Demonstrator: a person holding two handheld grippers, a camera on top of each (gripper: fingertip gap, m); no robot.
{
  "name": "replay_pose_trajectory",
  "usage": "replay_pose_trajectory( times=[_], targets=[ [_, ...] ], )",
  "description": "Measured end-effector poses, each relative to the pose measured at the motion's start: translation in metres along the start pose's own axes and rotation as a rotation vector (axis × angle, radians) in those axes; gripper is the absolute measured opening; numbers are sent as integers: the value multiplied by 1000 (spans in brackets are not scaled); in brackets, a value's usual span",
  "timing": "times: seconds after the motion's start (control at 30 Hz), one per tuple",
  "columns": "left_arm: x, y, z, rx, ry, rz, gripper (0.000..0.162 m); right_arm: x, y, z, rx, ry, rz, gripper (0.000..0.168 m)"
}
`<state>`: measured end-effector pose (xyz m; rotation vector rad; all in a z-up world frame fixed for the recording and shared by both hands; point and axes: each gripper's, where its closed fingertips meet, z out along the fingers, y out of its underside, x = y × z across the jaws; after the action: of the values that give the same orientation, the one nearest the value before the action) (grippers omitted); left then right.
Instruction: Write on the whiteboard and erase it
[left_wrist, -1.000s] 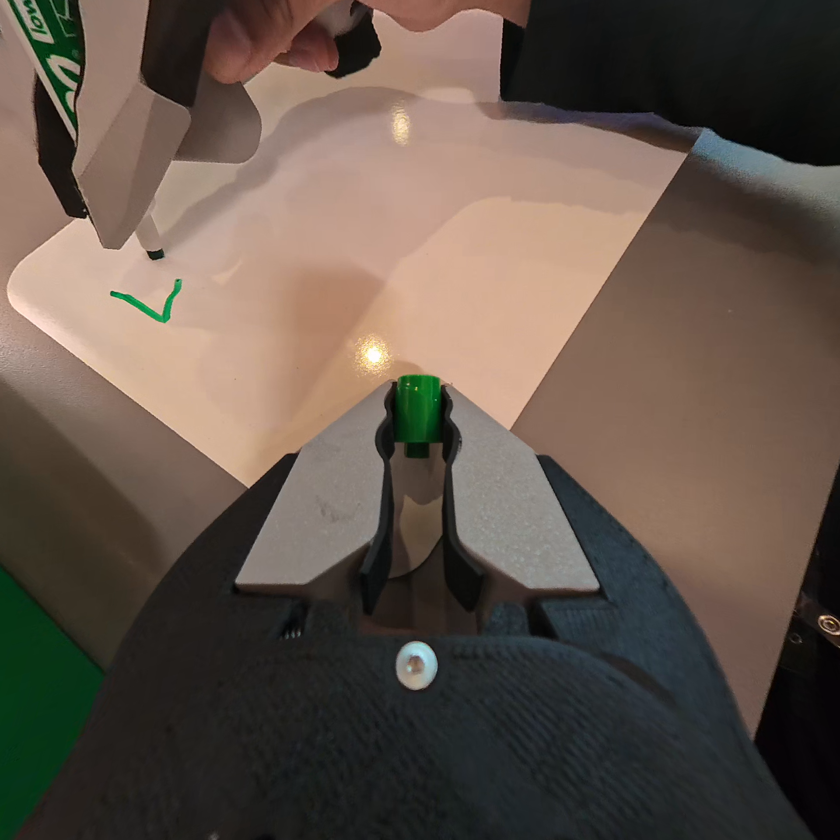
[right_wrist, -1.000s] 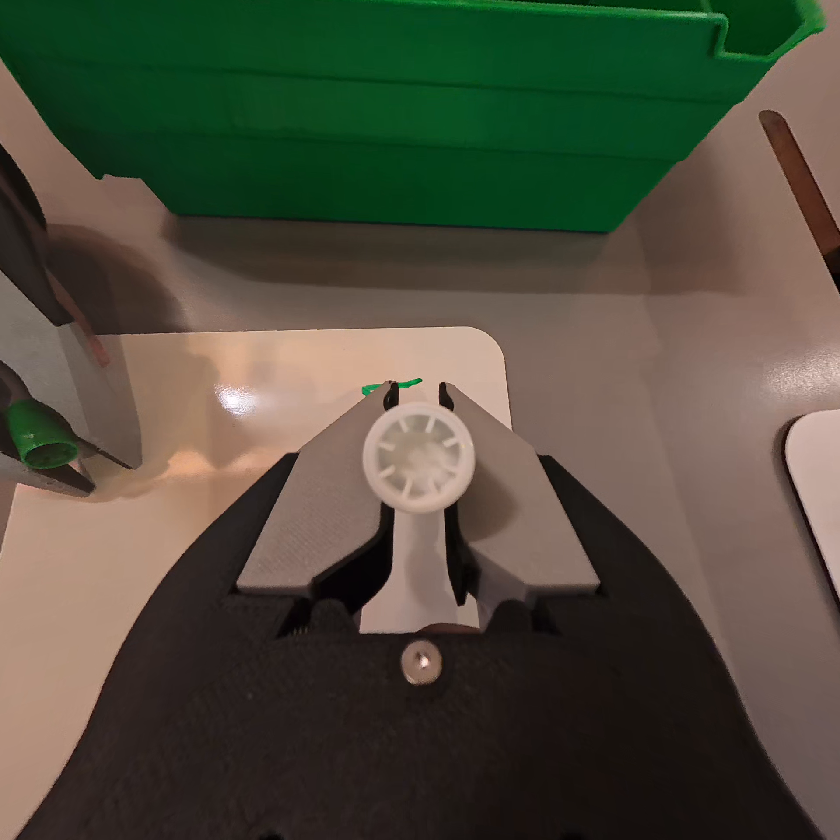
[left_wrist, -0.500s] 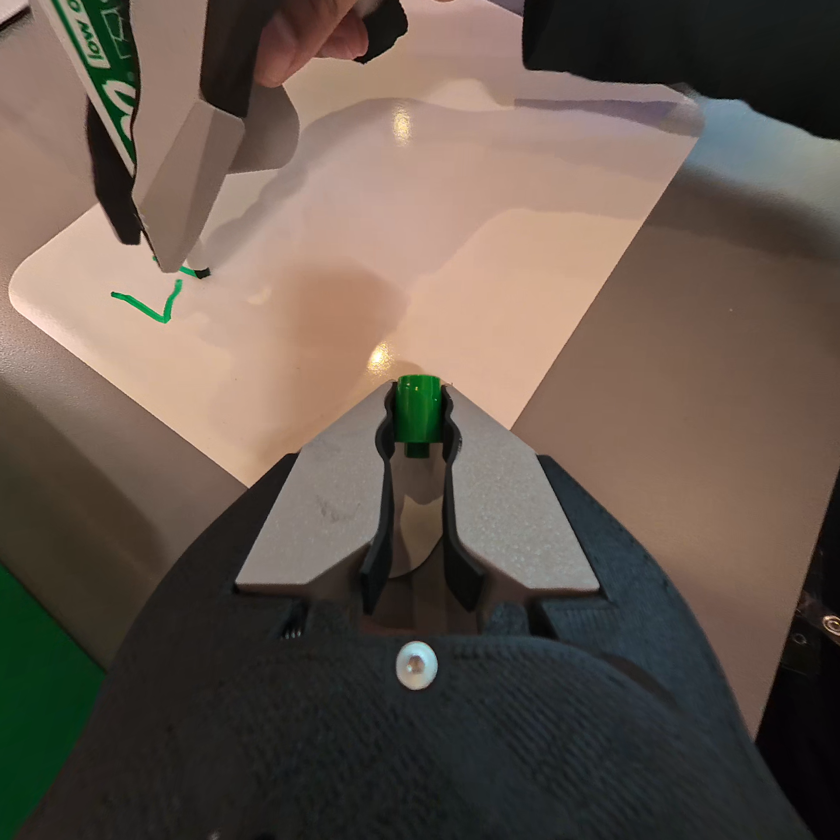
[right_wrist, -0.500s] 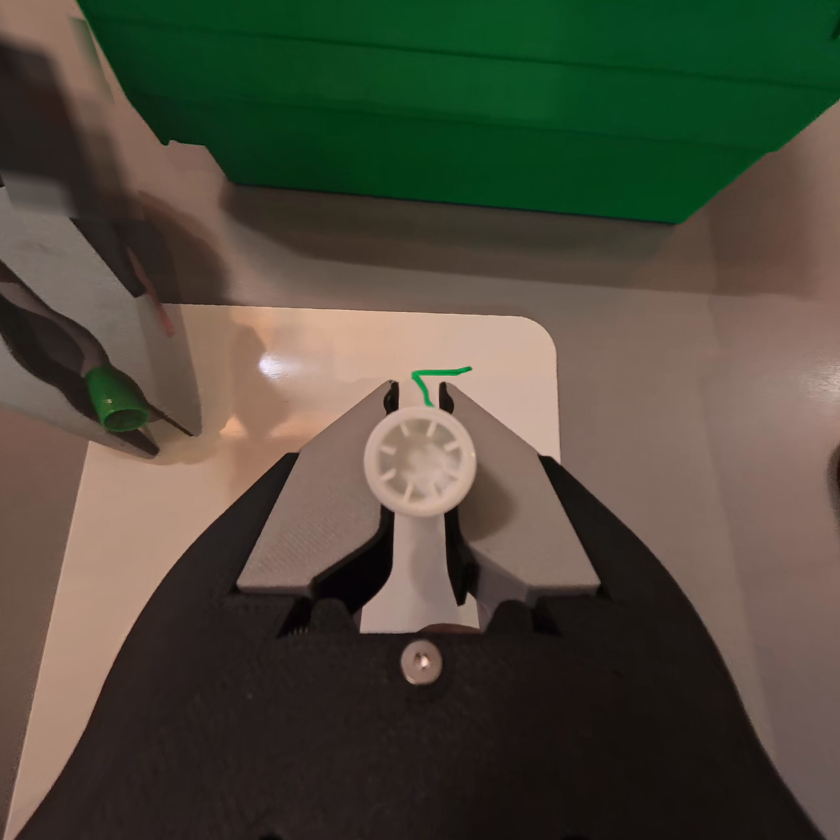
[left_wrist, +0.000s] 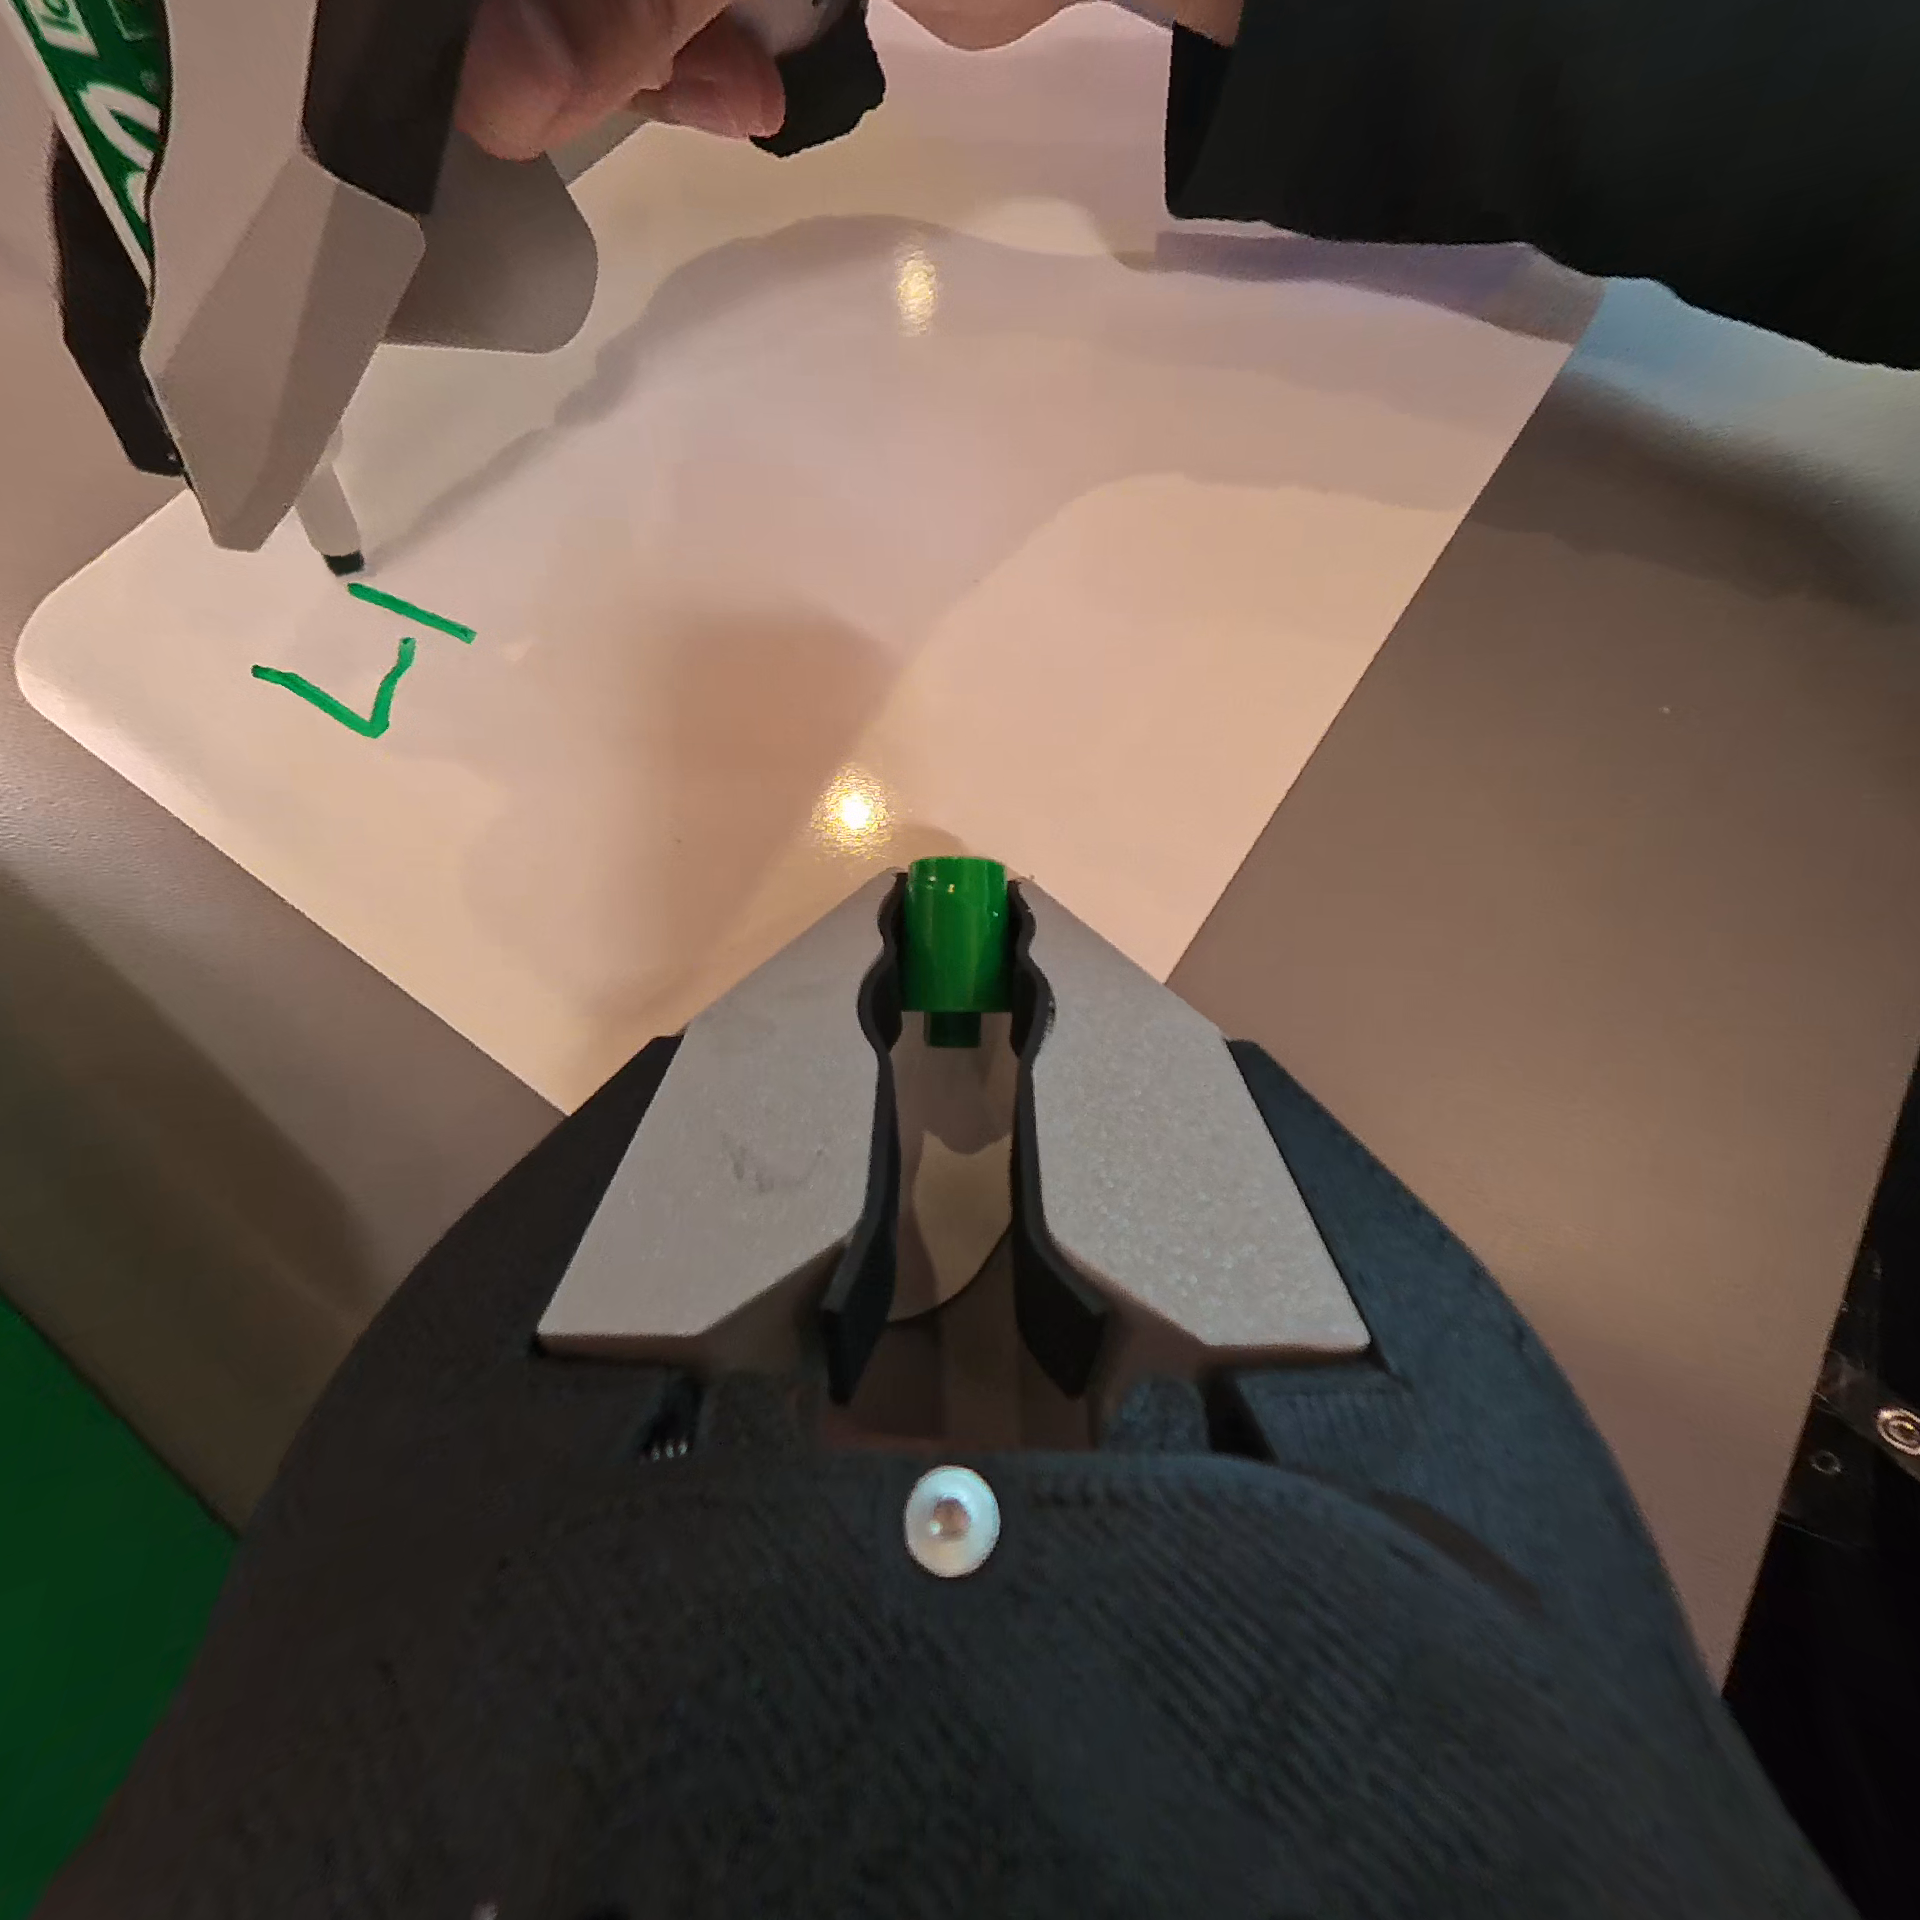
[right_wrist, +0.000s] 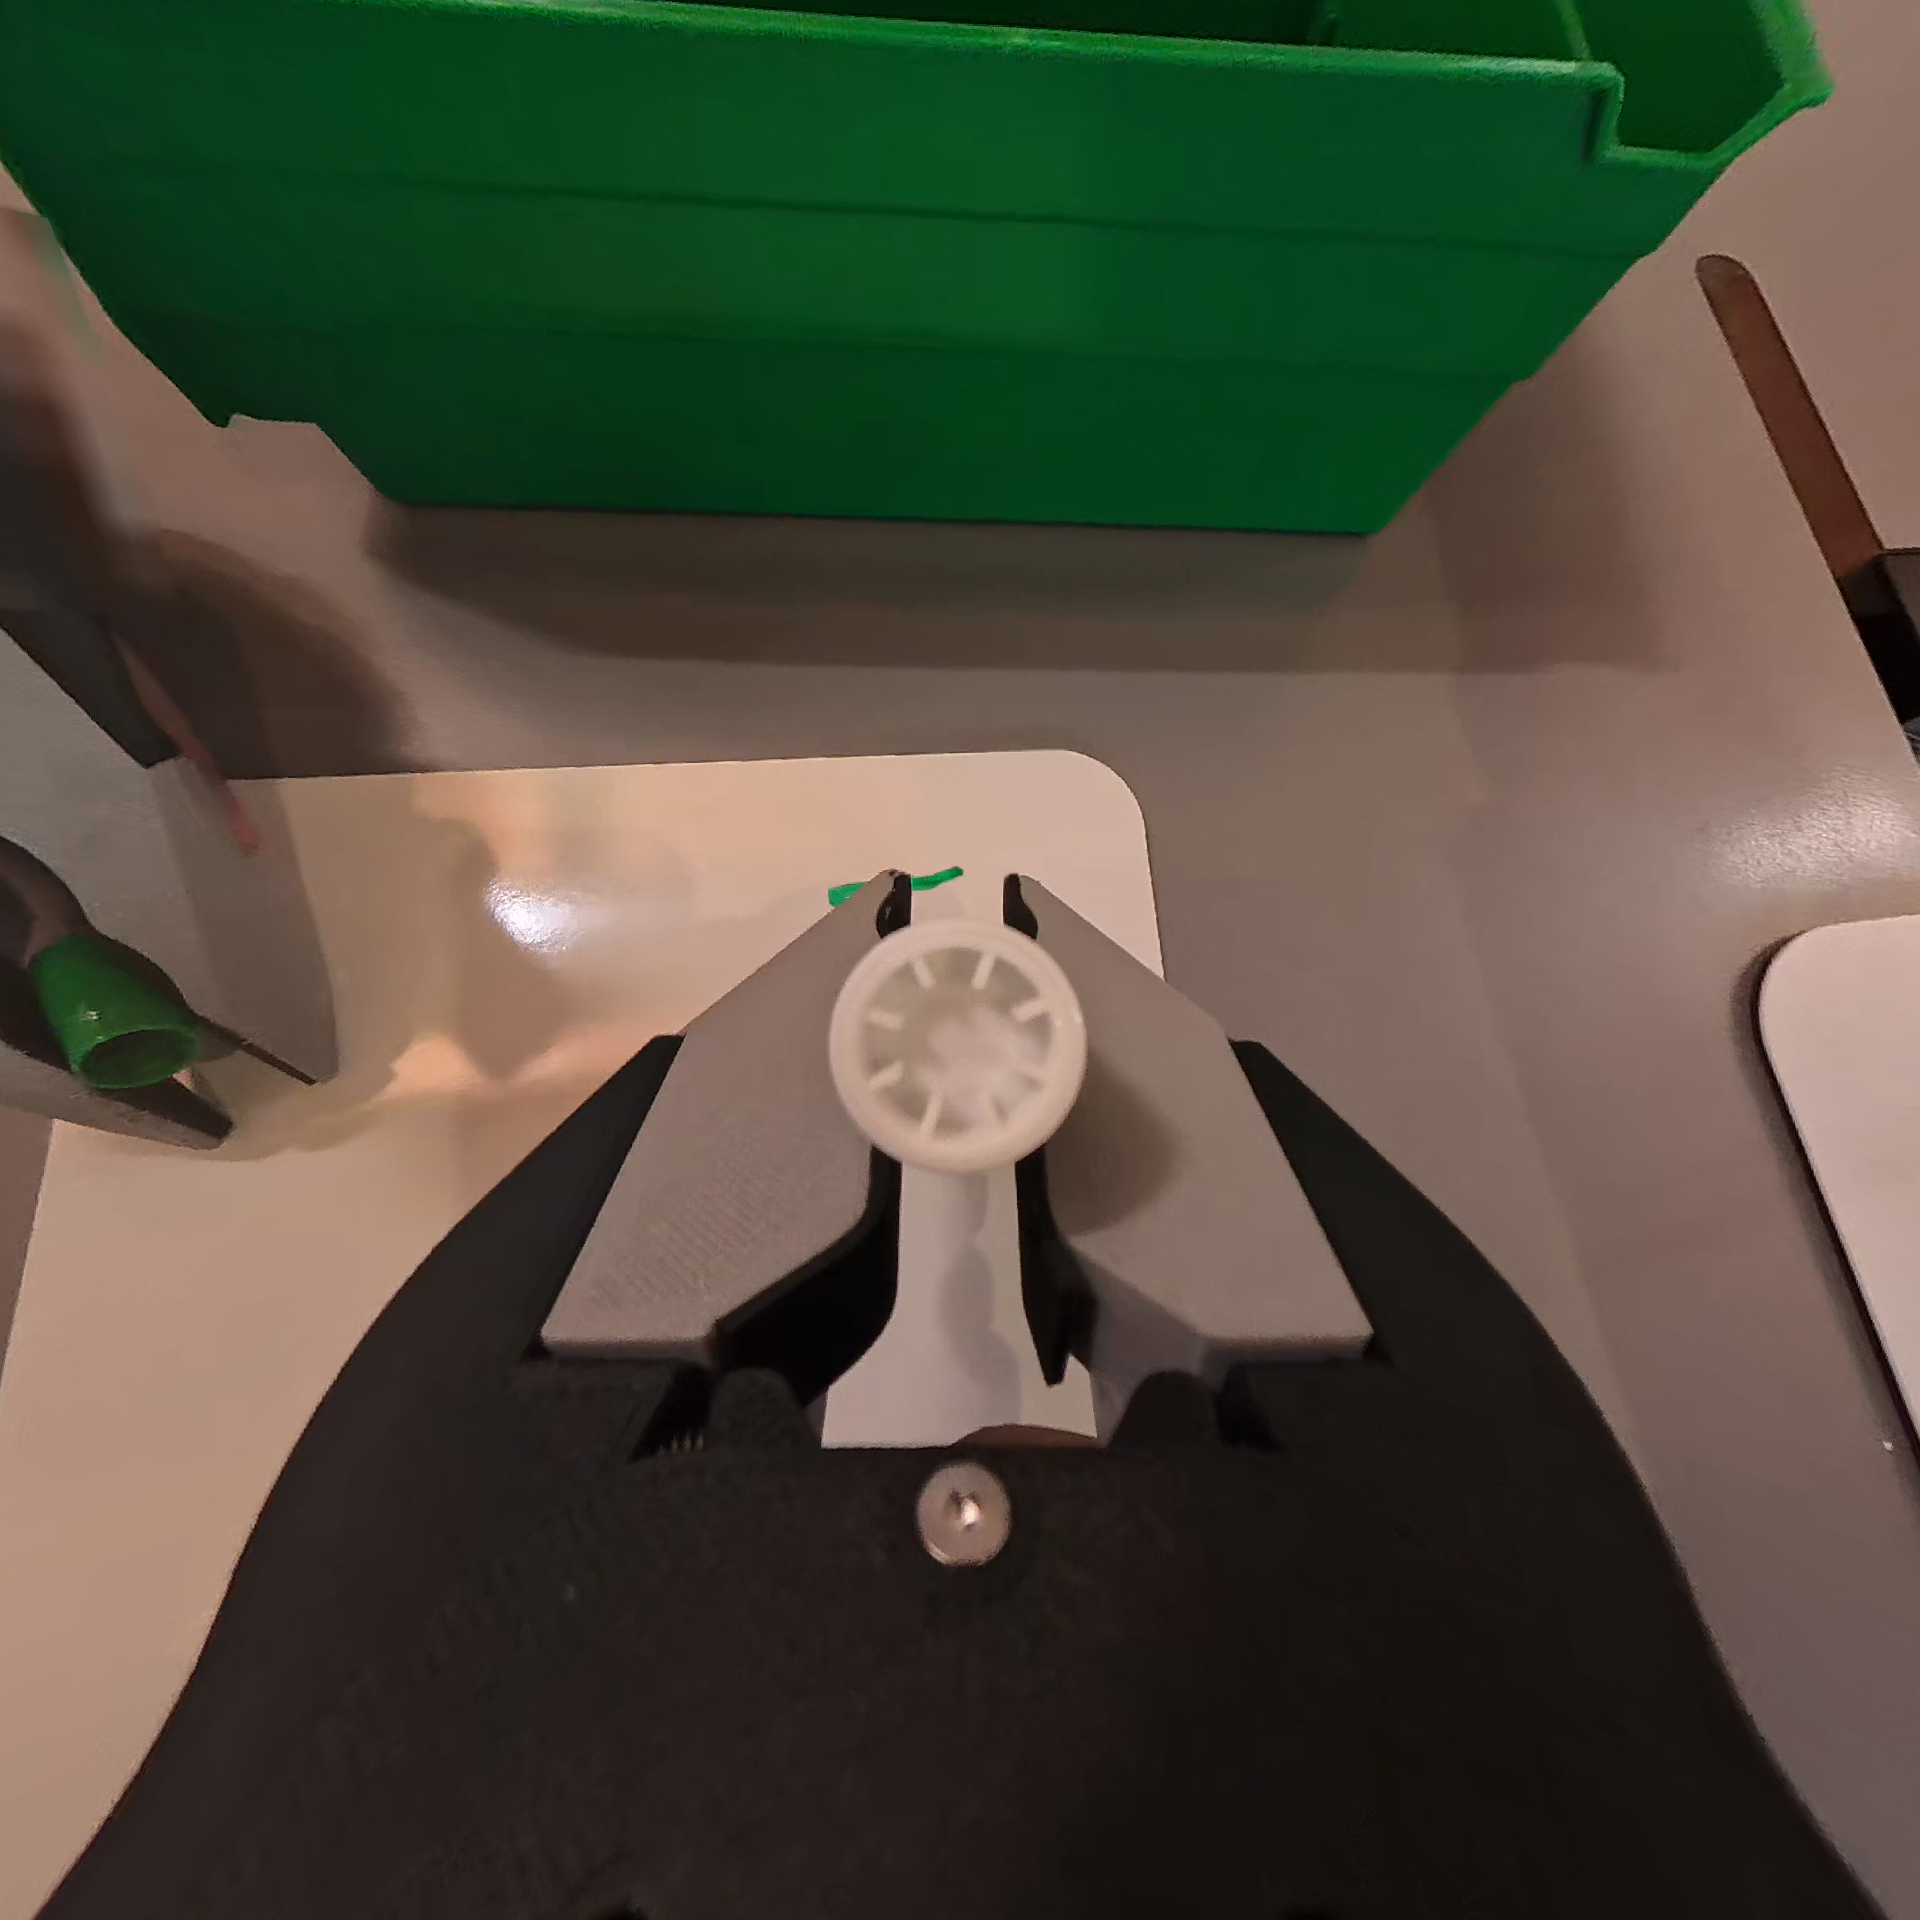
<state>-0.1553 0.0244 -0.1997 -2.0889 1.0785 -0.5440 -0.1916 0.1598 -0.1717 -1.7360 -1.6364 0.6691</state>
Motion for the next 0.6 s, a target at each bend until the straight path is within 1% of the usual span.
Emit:
replay_pose_trajectory(
  times=[0.2,0.6],
  targets=[
    [0,0,0,0,3,-1,15,0,1,6,-19,1,-17,14],
    [1,0,0,0,2,4,15,-3,2,6,-47,-17,-27,15]
  ],
)
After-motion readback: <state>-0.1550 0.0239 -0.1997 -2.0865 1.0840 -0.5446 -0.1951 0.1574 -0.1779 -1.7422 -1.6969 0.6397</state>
